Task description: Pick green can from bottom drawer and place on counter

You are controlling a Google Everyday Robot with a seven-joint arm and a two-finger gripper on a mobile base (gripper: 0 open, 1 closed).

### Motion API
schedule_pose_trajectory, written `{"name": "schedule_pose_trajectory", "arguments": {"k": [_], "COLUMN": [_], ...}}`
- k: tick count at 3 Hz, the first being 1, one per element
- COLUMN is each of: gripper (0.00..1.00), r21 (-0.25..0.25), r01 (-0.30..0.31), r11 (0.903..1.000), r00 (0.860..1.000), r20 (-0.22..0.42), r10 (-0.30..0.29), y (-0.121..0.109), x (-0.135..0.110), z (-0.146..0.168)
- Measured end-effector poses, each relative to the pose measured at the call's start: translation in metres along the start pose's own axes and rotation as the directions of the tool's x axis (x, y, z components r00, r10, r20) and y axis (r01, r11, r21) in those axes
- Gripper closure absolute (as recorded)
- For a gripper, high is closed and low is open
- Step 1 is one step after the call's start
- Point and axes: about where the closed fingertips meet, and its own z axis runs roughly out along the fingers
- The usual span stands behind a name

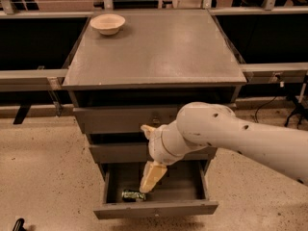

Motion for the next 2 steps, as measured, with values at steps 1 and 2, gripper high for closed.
{"name": "schedule_pose_trajectory", "arguments": {"k": [1, 2], "gripper": [0.00, 0.00], "r21": [0.001, -0.065], "r01": [0.000, -0.035], "r11": [1.0000, 0.9972], "r00": [1.000, 0.999], "r20": [0.000, 0.015], "r10": [0.000, 0.036], "y": [0.000, 0.000], "x": [0.000, 0.007], "z": [0.000, 0.013]}}
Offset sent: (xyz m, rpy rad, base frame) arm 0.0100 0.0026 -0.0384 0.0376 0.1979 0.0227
